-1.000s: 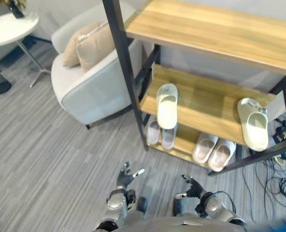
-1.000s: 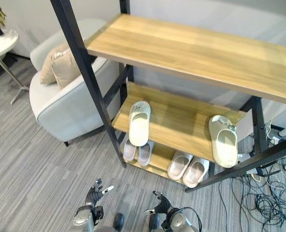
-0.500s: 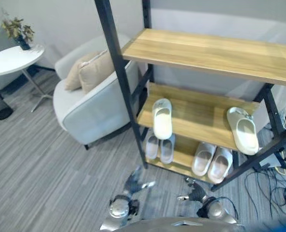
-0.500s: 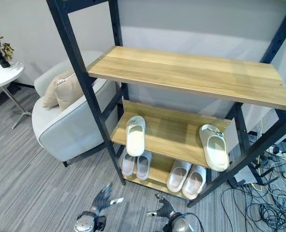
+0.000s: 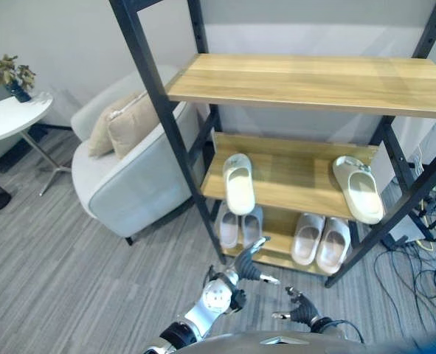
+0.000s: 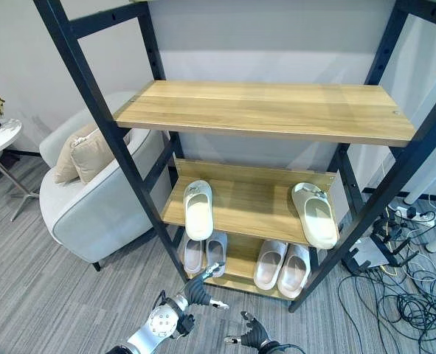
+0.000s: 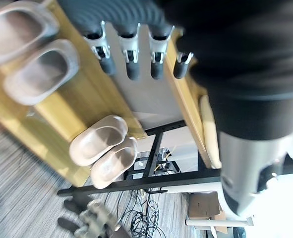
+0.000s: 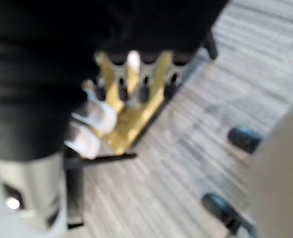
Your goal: Arrange the slippers neatly on the shoe rack.
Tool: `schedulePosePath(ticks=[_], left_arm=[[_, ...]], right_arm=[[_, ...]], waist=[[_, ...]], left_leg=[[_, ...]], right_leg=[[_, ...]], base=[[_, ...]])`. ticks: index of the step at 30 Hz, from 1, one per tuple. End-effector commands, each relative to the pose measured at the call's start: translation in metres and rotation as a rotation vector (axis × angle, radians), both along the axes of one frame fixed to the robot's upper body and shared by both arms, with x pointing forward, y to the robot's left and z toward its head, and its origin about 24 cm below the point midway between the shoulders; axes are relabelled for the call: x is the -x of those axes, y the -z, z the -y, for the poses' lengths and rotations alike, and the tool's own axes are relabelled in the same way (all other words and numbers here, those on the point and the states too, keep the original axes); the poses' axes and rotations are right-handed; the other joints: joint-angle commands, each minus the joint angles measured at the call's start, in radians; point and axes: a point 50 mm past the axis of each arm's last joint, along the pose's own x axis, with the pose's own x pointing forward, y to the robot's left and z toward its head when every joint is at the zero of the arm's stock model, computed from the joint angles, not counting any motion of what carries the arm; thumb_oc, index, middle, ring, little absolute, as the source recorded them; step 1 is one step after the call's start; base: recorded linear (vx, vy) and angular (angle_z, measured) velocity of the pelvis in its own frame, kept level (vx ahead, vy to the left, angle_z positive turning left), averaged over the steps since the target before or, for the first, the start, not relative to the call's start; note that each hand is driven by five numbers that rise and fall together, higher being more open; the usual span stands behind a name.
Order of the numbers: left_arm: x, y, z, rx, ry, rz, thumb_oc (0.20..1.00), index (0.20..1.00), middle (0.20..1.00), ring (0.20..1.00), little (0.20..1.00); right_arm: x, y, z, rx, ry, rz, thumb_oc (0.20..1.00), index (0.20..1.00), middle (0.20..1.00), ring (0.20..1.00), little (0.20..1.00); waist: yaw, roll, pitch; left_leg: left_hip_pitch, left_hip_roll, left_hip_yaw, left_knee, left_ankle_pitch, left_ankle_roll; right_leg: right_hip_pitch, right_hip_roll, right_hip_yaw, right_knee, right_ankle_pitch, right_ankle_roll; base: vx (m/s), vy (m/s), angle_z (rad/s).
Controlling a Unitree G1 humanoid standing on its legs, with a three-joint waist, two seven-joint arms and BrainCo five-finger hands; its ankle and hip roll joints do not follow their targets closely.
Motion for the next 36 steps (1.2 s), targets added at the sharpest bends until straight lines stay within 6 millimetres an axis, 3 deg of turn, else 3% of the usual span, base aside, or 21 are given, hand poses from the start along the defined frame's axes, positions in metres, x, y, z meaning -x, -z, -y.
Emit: schedulePosePath(ticks=[1, 7, 10, 16, 22, 24, 32, 36], left_arm=[[-0.028, -0.026, 0.019, 0.025, 0.023, 0.13, 1.0, 1.0, 1.0, 1.0, 1.0], [-0.066, -0.081, 0.022, 0.044, 0.057, 0.368, 1.0, 1.0, 1.0, 1.0, 1.0], [-0.076, -0.094, 0.022, 0.029, 0.068, 0.42, 1.0, 1.0, 1.0, 1.0, 1.0], [-0.119, -0.132, 0.017, -0.062, -0.012, 0.596, 1.0, 1.0, 1.0, 1.0, 1.0], [-0.146, -0.144, 0.003, -0.19, -0.103, 0.671, 1.0, 1.0, 1.0, 1.0, 1.0], [-0.16, -0.151, -0.012, -0.254, -0.176, 0.685, 1.0, 1.0, 1.0, 1.0, 1.0], [-0.178, -0.163, -0.038, -0.399, -0.278, 0.738, 1.0, 1.0, 1.0, 1.0, 1.0], [-0.19, -0.181, -0.059, -0.414, -0.392, 0.766, 1.0, 1.0, 1.0, 1.0, 1.0]], right_arm=[[0.014, 0.004, -0.004, -0.03, 0.034, -0.033, 1.0, 1.0, 1.0, 1.0, 1.0], [0.027, 0.008, -0.001, -0.034, 0.079, -0.074, 1.0, 1.0, 1.0, 1.0, 1.0], [0.032, 0.009, -0.001, -0.034, 0.084, -0.085, 1.0, 1.0, 1.0, 1.0, 1.0], [0.045, 0.011, -0.002, -0.033, 0.095, -0.109, 1.0, 1.0, 1.0, 1.0, 1.0], [0.047, 0.009, 0.001, -0.028, 0.114, -0.087, 1.0, 1.0, 1.0, 1.0, 1.0], [0.042, 0.006, 0.003, -0.03, 0.145, -0.061, 1.0, 1.0, 1.0, 1.0, 1.0], [0.04, 0.002, 0.004, -0.031, 0.175, -0.041, 1.0, 1.0, 1.0, 1.0, 1.0], [0.039, 0.001, 0.003, -0.022, 0.187, -0.039, 1.0, 1.0, 1.0, 1.0, 1.0]], waist=[[-0.005, -0.02, -0.016], [-0.018, -0.016, -0.014], [-0.024, -0.015, -0.015], [-0.053, -0.002, -0.008], [-0.074, 0.004, 0.001], [-0.08, 0.005, 0.008], [-0.086, 0.002, 0.019], [-0.081, -0.005, 0.024]], left_leg=[[-0.059, -0.048, -0.002, 0.003, 0.046, 0.022], [-0.062, -0.044, 0.005, 0.003, 0.047, 0.016], [-0.063, -0.043, 0.006, 0.003, 0.047, 0.015], [-0.074, -0.04, 0.018, 0.003, 0.047, 0.012], [-0.092, -0.039, 0.029, 0.003, 0.045, 0.013], [-0.109, -0.039, 0.036, 0.003, 0.046, 0.013], [-0.153, -0.037, 0.042, 0.003, 0.051, 0.014], [-0.179, -0.037, 0.036, 0.003, 0.056, 0.014]], right_leg=[[0.062, 0.014, 0.095, 0.007, -0.059, 0.005], [0.059, 0.017, 0.099, 0.004, -0.055, 0.001], [0.057, 0.018, 0.101, 0.004, -0.056, 0.001], [0.039, 0.018, 0.109, 0.003, -0.05, 0.004], [0.012, 0.017, 0.128, 0.003, -0.043, 0.007], [-0.01, 0.016, 0.136, 0.003, -0.037, 0.009], [-0.061, 0.013, 0.152, 0.003, -0.028, 0.013], [-0.088, 0.012, 0.152, 0.003, -0.024, 0.015]], base=[[-0.01, -0.035, -0.01], [0.0, -0.019, -0.01], [0.0, 0.0, 0.0], [0.0, -0.006, -0.03], [0.0, -0.002, -0.09], [0.0, -0.006, -0.1], [-0.01, -0.005, -0.07], [0.0, -0.003, -0.01]])
